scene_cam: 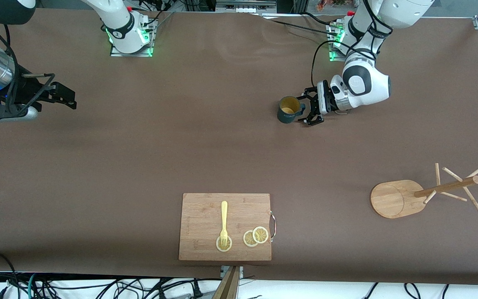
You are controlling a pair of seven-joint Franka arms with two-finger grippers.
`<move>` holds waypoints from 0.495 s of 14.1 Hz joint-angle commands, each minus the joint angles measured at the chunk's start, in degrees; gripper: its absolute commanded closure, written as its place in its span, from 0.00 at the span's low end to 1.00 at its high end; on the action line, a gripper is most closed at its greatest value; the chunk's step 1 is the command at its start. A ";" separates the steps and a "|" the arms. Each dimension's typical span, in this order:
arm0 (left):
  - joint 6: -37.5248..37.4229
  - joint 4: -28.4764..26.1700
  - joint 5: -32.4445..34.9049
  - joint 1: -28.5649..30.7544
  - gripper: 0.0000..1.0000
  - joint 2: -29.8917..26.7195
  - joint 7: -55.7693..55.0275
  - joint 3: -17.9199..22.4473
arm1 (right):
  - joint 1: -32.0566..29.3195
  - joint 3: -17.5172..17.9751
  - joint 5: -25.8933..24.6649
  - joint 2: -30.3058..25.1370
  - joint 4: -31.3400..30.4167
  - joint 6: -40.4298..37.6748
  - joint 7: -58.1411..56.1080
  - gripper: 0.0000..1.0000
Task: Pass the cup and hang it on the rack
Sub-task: 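Move the left gripper to the mug handle and grasp it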
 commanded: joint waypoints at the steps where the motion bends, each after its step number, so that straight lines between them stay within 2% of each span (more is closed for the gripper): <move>1: 0.50 -0.84 -2.08 -0.07 0.36 -0.76 2.79 -0.06 | -1.06 1.10 -0.49 -0.67 2.17 -0.41 -0.94 0.00; 2: 0.50 -0.84 -2.08 0.10 0.50 -0.76 2.71 -0.15 | -1.06 1.19 -0.57 -0.67 3.31 -2.16 -0.94 0.00; 6: 0.50 -0.92 -1.99 0.63 0.73 -0.76 2.88 -0.06 | -0.71 1.37 -1.45 0.81 3.50 -2.27 -1.20 0.00; 7: 0.50 -0.84 -2.08 0.63 0.84 -0.76 2.88 -0.06 | -0.80 1.46 -1.37 1.26 3.50 -1.83 -1.20 0.00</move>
